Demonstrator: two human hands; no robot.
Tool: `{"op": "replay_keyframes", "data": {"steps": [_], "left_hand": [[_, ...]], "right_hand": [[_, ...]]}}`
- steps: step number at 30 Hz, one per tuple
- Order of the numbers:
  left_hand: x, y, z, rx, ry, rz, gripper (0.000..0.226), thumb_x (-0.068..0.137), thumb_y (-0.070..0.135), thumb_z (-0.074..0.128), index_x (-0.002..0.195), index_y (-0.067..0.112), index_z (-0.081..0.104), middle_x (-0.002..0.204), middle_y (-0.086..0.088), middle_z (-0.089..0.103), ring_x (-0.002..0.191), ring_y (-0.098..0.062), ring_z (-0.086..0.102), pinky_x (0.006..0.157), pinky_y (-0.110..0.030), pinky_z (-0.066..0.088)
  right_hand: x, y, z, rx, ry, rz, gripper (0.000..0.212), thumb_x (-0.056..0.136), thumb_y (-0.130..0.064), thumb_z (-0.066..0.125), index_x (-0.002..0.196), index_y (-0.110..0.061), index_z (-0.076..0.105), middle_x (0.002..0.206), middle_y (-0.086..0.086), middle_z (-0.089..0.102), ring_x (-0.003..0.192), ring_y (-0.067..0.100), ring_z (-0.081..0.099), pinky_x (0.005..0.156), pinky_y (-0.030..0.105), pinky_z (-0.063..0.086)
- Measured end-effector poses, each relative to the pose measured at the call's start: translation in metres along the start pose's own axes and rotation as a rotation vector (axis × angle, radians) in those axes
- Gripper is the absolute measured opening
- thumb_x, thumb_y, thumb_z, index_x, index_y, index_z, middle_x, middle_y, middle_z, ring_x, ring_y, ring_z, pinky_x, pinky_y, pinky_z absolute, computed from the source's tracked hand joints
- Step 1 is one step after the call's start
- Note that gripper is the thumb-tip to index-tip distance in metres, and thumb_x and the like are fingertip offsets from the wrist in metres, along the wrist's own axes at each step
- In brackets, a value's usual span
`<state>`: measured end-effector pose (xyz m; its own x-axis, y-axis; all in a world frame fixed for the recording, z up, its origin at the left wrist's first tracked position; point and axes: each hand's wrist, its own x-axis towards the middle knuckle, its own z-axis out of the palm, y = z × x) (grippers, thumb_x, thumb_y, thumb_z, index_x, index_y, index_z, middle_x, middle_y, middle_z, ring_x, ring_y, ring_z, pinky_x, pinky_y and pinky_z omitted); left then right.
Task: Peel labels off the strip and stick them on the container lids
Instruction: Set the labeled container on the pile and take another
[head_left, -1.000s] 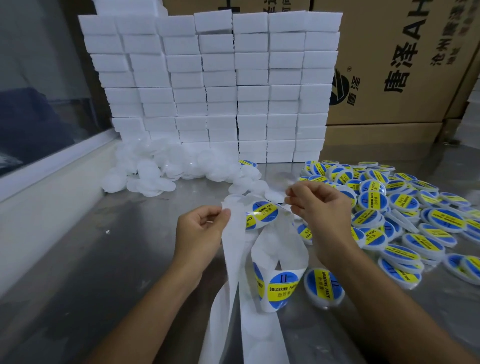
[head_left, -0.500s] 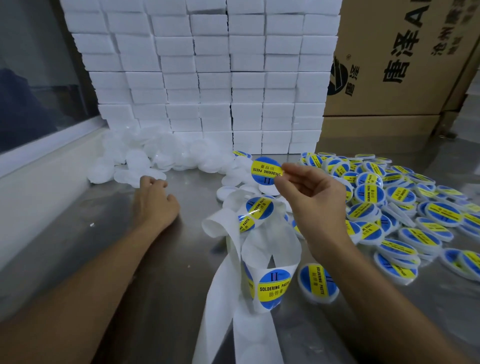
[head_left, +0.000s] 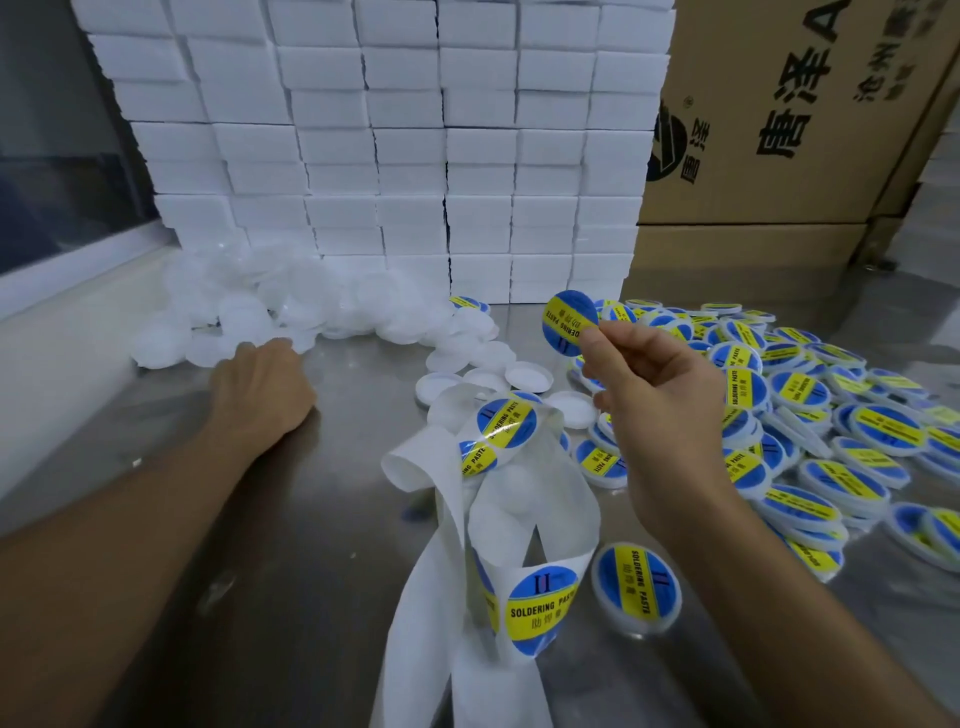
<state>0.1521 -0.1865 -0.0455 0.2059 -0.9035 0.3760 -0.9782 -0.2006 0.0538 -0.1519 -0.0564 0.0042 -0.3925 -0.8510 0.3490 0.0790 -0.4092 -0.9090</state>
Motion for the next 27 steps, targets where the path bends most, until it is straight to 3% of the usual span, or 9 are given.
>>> {"op": "replay_keyframes", "data": {"steps": [7, 9, 11, 15, 18, 22, 27], "left_hand": [[-0.041, 0.019, -0.017, -0.232, 0.239, 0.181, 0.018, 0.091, 0.008, 0.051, 0.09, 0.004, 0.068, 0.09, -0.013, 0.065, 0.079, -0.031, 0.054, 0.066, -0.045, 0.048], [-0.063, 0.031, -0.023, -0.408, 0.32, 0.202, 0.014, 0.088, 0.008, 0.06, 0.087, 0.007, 0.074, 0.091, -0.009, 0.07, 0.083, -0.029, 0.053, 0.066, -0.045, 0.049], [-0.084, 0.043, -0.031, -0.614, 0.368, 0.157, 0.01, 0.083, 0.007, 0.069, 0.088, 0.012, 0.077, 0.095, -0.003, 0.073, 0.089, -0.025, 0.058, 0.071, -0.04, 0.051], [-0.116, 0.064, -0.056, -1.255, 0.176, -0.063, 0.028, 0.078, 0.007, 0.077, 0.069, 0.033, 0.074, 0.079, 0.016, 0.074, 0.067, 0.0, 0.066, 0.065, -0.012, 0.05], [-0.137, 0.072, -0.071, -1.6, -0.009, -0.15, 0.027, 0.078, 0.0, 0.075, 0.068, 0.026, 0.076, 0.075, 0.006, 0.076, 0.066, -0.006, 0.069, 0.065, -0.013, 0.053], [-0.149, 0.074, -0.082, -1.819, -0.126, -0.145, 0.019, 0.081, -0.007, 0.067, 0.077, 0.01, 0.074, 0.072, -0.006, 0.074, 0.063, -0.015, 0.07, 0.064, -0.019, 0.056], [-0.152, 0.074, -0.083, -1.854, -0.183, -0.123, 0.014, 0.078, -0.006, 0.068, 0.082, 0.007, 0.069, 0.072, -0.008, 0.073, 0.06, -0.018, 0.069, 0.062, -0.023, 0.057]], "right_hand": [[-0.006, 0.0, 0.002, -0.058, -0.083, 0.031, 0.004, 0.086, -0.018, 0.072, 0.084, -0.02, 0.069, 0.062, -0.019, 0.065, 0.059, 0.006, 0.055, 0.049, 0.017, 0.045], [-0.008, -0.001, 0.004, -0.065, -0.099, 0.034, 0.004, 0.086, -0.019, 0.072, 0.084, -0.021, 0.069, 0.063, -0.021, 0.065, 0.06, 0.006, 0.054, 0.047, 0.018, 0.043], [-0.01, -0.002, 0.005, -0.066, -0.113, 0.028, 0.005, 0.086, -0.02, 0.072, 0.087, -0.024, 0.069, 0.076, -0.018, 0.068, 0.065, 0.008, 0.059, 0.049, 0.02, 0.046], [-0.015, -0.003, 0.008, -0.096, -0.182, 0.005, 0.027, 0.084, -0.024, 0.074, 0.108, -0.034, 0.067, 0.105, -0.004, 0.067, 0.081, 0.011, 0.069, 0.063, 0.021, 0.052], [-0.021, -0.004, 0.011, -0.123, -0.273, -0.028, 0.043, 0.083, -0.021, 0.076, 0.121, -0.033, 0.06, 0.104, -0.001, 0.069, 0.084, 0.01, 0.07, 0.067, 0.02, 0.055], [-0.028, -0.003, 0.017, -0.119, -0.374, -0.014, 0.051, 0.081, -0.014, 0.077, 0.124, -0.027, 0.055, 0.095, 0.004, 0.073, 0.078, 0.009, 0.072, 0.071, 0.022, 0.057], [-0.029, -0.002, 0.018, -0.038, -0.385, 0.009, 0.044, 0.079, -0.005, 0.077, 0.117, -0.018, 0.058, 0.081, 0.009, 0.074, 0.066, 0.014, 0.07, 0.066, 0.021, 0.056]]}}
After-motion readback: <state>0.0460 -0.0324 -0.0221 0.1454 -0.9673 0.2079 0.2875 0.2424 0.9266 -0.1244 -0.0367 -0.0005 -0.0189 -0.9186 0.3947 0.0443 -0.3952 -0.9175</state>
